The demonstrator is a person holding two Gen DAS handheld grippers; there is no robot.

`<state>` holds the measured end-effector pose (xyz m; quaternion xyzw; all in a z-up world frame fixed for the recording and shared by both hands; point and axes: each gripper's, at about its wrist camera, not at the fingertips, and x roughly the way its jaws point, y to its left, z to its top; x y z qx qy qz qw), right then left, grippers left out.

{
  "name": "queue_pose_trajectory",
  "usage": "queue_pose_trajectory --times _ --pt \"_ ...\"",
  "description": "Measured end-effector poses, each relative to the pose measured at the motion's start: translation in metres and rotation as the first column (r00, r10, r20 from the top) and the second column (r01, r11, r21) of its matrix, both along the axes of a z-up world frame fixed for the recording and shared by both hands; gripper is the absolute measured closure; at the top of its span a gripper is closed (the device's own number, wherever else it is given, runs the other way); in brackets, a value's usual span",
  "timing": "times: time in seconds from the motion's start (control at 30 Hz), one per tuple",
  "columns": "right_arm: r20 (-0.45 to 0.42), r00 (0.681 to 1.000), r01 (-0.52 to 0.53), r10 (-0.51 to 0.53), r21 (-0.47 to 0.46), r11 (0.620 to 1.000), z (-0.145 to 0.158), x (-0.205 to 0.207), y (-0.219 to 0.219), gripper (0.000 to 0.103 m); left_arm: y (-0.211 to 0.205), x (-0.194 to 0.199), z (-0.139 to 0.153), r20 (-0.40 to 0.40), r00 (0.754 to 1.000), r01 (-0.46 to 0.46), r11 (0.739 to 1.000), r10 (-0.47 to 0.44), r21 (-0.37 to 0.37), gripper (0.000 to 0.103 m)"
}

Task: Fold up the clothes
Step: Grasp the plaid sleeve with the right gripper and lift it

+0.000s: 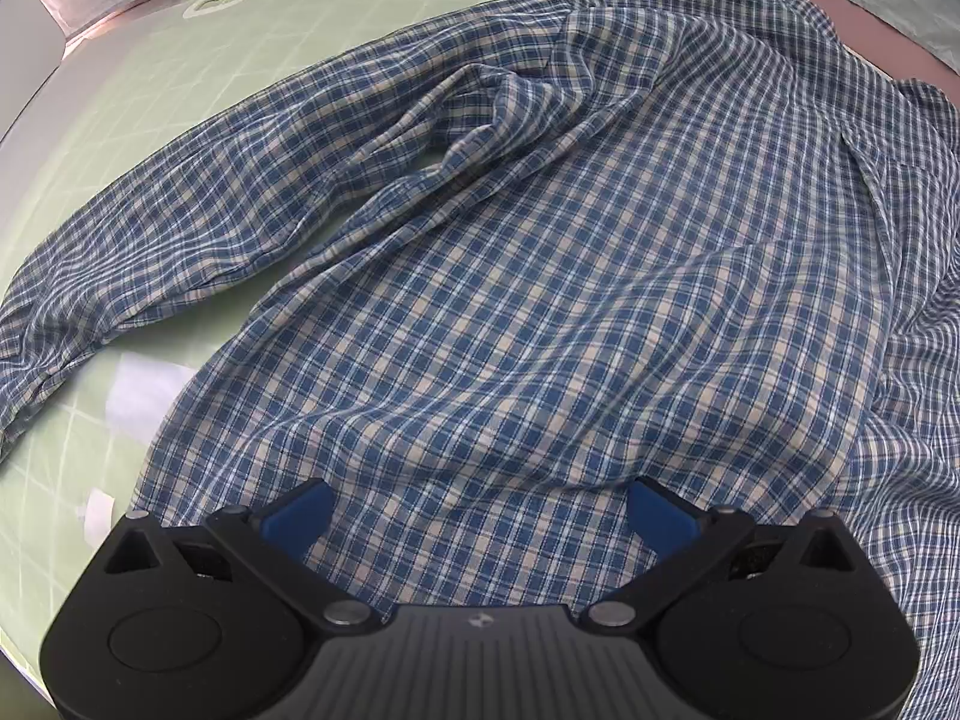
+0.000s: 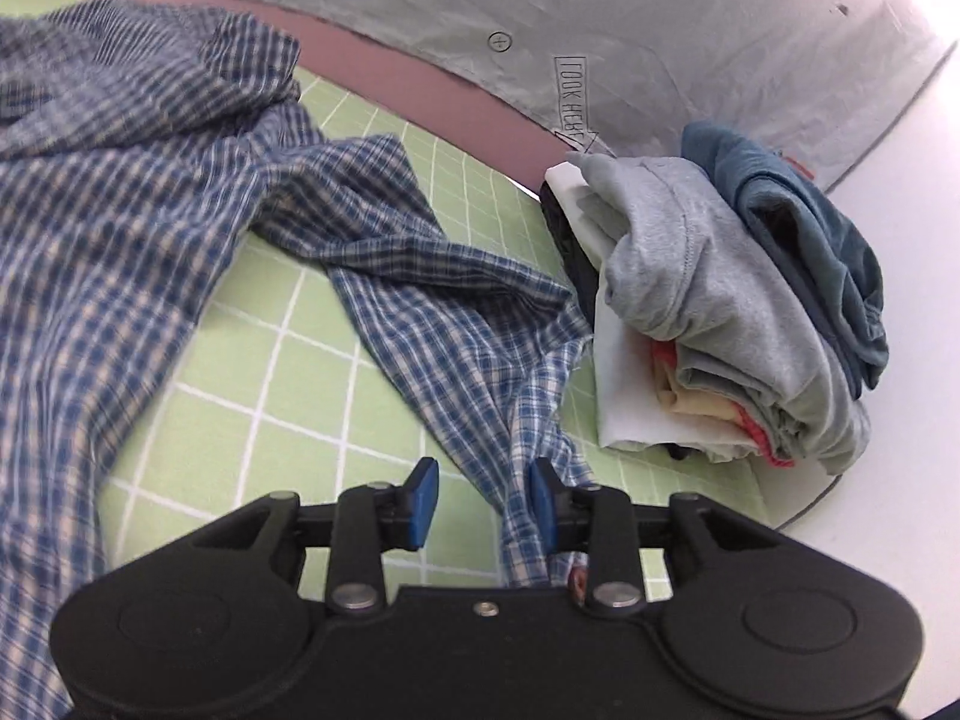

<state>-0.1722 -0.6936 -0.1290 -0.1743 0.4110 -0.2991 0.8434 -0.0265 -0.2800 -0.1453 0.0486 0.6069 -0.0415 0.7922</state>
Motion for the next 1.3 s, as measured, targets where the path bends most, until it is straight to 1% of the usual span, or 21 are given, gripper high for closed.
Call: queue_pose_trajectory --times 0.07,0.13,0.3,0.37,0.4,0.47,0.5,0.57,0.6,0.63,0.7,0.73,0.77,0.8,0.83,0.9,0.93,0.97,1.07,1.17,1.3 --pt "0.047 0.998 0.041 -0.042 0.028 0.999 0.009 0.003 -0.010 0.065 0.000 0.002 0.000 -0.002 1.000 0.000 1.000 0.000 0.000 0.000" --pt "0.057 0.997 0.057 -0.061 0.071 0.996 0.011 0.007 -0.025 0.057 0.001 0.004 -0.001 -0.001 1.000 -0.002 1.000 0.002 0.000 0.000" --pt "0.078 0.991 0.094 -0.110 0.181 0.979 0.016 0.018 -0.062 0.049 0.001 0.004 -0.002 0.005 1.000 -0.005 1.000 0.005 -0.001 0.000" --pt "0.085 0.988 0.108 -0.130 0.224 0.968 0.018 0.023 -0.077 0.048 0.002 0.002 -0.002 0.007 1.000 -0.006 1.000 0.006 -0.002 0.000" --pt "0.086 0.987 0.114 -0.139 0.248 0.962 0.019 0.025 -0.084 0.046 0.002 0.001 -0.002 0.007 1.000 -0.008 1.000 0.008 -0.002 0.000" --pt "0.063 0.987 0.120 -0.146 0.310 0.943 0.015 0.027 -0.092 0.046 0.001 0.000 -0.002 0.009 1.000 -0.009 1.000 0.009 -0.002 0.000" --pt "0.051 0.988 0.123 -0.149 0.341 0.932 0.013 0.028 -0.095 0.049 0.001 -0.001 -0.002 0.010 1.000 -0.010 1.000 0.010 -0.002 0.000" --pt "0.013 0.990 0.125 -0.140 0.378 0.917 0.009 0.029 -0.099 0.066 0.001 -0.002 -0.003 0.011 1.000 -0.010 1.000 0.010 -0.002 0.000" --pt "-0.007 0.992 0.122 -0.130 0.384 0.915 0.007 0.030 -0.100 0.091 0.001 -0.002 -0.003 0.011 1.000 -0.009 1.000 0.009 -0.002 0.000" --pt "-0.015 0.993 0.113 -0.115 0.358 0.927 0.007 0.029 -0.099 0.098 0.001 -0.002 -0.002 0.011 1.000 -0.009 1.000 0.009 -0.002 0.000" --pt "-0.013 0.994 0.105 -0.105 0.232 0.967 0.011 0.025 -0.093 0.099 0.002 -0.001 -0.003 0.011 1.000 -0.007 1.000 0.007 -0.003 0.000" --pt "-0.009 0.993 0.116 -0.116 0.138 0.984 0.013 0.023 -0.088 0.099 0.002 -0.001 -0.003 0.011 1.000 -0.007 1.000 0.007 -0.003 0.000" --pt "-0.006 0.992 0.123 -0.123 0.036 0.992 0.014 0.021 -0.082 0.099 0.002 -0.001 -0.003 0.012 1.000 -0.006 1.000 0.006 -0.003 0.000" --pt "-0.005 0.993 0.116 -0.117 -0.084 0.990 0.014 0.018 -0.074 0.099 0.003 -0.001 -0.002 0.012 1.000 -0.006 1.000 0.006 -0.003 0.000" --pt "-0.006 0.995 0.100 -0.103 -0.193 0.976 0.012 0.015 -0.065 0.099 0.003 -0.002 -0.002 0.012 1.000 -0.005 1.000 0.005 -0.003 0.000" --pt "-0.025 0.999 0.023 -0.033 -0.327 0.945 0.001 0.007 -0.043 0.099 0.002 -0.001 -0.002 0.013 1.000 -0.005 1.000 0.005 -0.003 0.000" --pt "-0.051 0.999 -0.020 0.003 -0.348 0.937 -0.005 0.003 -0.033 0.099 0.002 -0.002 -0.002 0.014 1.000 -0.005 1.000 0.005 -0.003 0.000" --pt "-0.078 0.996 -0.060 0.036 -0.342 0.938 -0.010 -0.001 -0.023 0.098 0.002 -0.002 -0.002 0.014 1.000 -0.004 1.000 0.005 -0.003 0.000" --pt "-0.129 0.985 -0.144 0.113 -0.273 0.951 -0.020 -0.014 0.006 0.098 0.002 -0.003 0.000 0.016 1.000 -0.005 1.000 0.005 -0.003 0.000" --pt "-0.189 0.961 -0.245 0.200 -0.263 0.933 -0.034 -0.025 0.038 0.098 0.001 -0.005 0.001 0.017 1.000 -0.004 1.000 0.004 -0.003 0.000" --pt "-0.217 0.935 -0.325 0.279 -0.219 0.920 -0.042 -0.034 0.072 0.098 0.004 -0.003 -0.002 0.017 1.000 0.002 1.000 -0.002 -0.003 0.000"
